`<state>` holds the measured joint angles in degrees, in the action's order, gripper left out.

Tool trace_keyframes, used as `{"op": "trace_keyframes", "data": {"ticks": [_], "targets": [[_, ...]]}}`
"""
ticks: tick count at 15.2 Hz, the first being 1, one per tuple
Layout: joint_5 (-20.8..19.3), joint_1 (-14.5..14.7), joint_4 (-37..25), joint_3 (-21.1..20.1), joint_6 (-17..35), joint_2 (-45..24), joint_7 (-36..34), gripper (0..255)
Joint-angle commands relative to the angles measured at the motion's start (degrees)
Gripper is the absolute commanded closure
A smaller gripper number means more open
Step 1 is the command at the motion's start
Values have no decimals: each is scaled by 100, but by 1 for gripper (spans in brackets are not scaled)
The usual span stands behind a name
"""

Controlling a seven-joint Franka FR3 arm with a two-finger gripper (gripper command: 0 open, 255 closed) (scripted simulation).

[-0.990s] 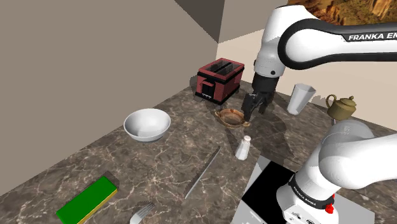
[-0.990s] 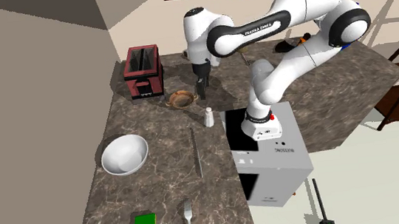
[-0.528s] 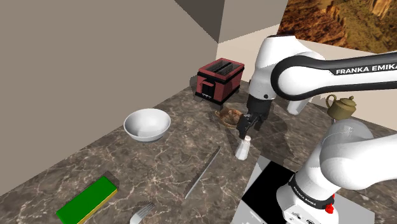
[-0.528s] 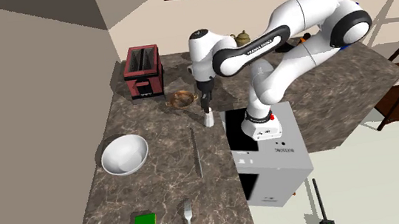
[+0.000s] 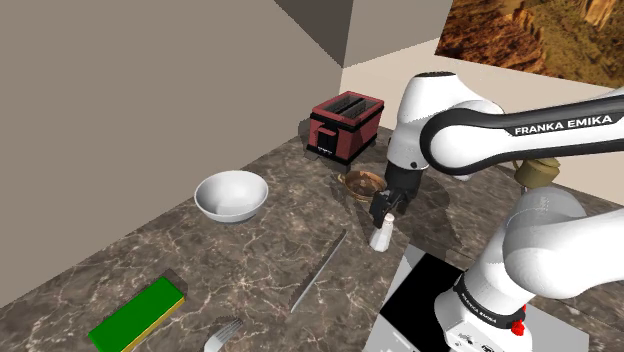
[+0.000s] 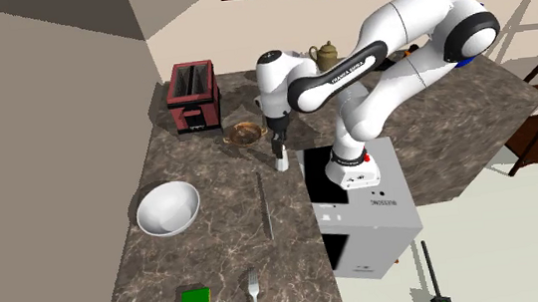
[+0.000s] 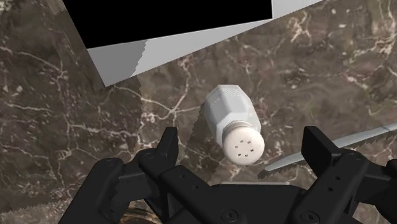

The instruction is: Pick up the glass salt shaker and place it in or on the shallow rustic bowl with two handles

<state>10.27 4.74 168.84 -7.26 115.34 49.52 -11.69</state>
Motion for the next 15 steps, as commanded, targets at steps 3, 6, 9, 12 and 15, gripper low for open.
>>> {"op": "trace_keyframes", "data": {"ticks": [3,6,9,12,15], "targets": [[4,2,7,-3,16,-8,-1,0],[3,2,6,-3,15,-8,-1,255],[1,0,5,0,13,-7,2,255],[0,-1,6,1,4,3,2,255],[-11,-3,-51,7,-86,37,-8,255]]}}
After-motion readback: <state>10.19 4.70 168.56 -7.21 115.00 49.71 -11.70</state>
